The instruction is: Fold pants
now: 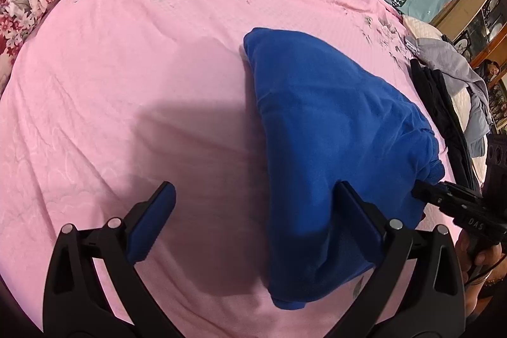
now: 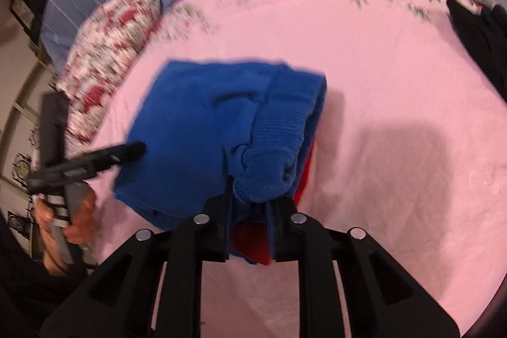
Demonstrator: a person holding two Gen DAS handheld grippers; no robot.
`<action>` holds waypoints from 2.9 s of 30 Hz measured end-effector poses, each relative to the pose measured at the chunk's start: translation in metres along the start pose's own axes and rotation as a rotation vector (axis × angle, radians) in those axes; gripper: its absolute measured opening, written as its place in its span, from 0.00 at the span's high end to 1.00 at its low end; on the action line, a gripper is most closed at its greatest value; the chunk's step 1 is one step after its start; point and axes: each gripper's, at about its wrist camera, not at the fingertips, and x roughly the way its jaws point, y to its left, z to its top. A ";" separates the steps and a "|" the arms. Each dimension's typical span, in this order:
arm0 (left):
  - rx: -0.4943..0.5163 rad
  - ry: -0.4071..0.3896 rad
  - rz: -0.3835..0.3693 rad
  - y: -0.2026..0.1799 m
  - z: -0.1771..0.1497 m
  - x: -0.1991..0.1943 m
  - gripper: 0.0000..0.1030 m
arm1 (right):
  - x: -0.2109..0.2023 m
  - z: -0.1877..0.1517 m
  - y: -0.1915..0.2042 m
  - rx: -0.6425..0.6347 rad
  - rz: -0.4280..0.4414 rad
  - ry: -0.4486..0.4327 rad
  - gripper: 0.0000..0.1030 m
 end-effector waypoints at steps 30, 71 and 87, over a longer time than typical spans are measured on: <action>-0.067 -0.072 0.144 0.007 0.061 0.010 0.02 | -0.010 0.034 0.040 -0.077 0.038 -0.180 0.74; 0.009 -0.044 0.042 -0.011 0.033 -0.008 0.02 | -0.024 0.016 0.043 -0.116 0.095 -0.163 0.59; -0.010 -0.011 0.038 -0.003 0.035 -0.002 0.02 | -0.016 0.035 0.021 -0.049 0.027 -0.220 0.44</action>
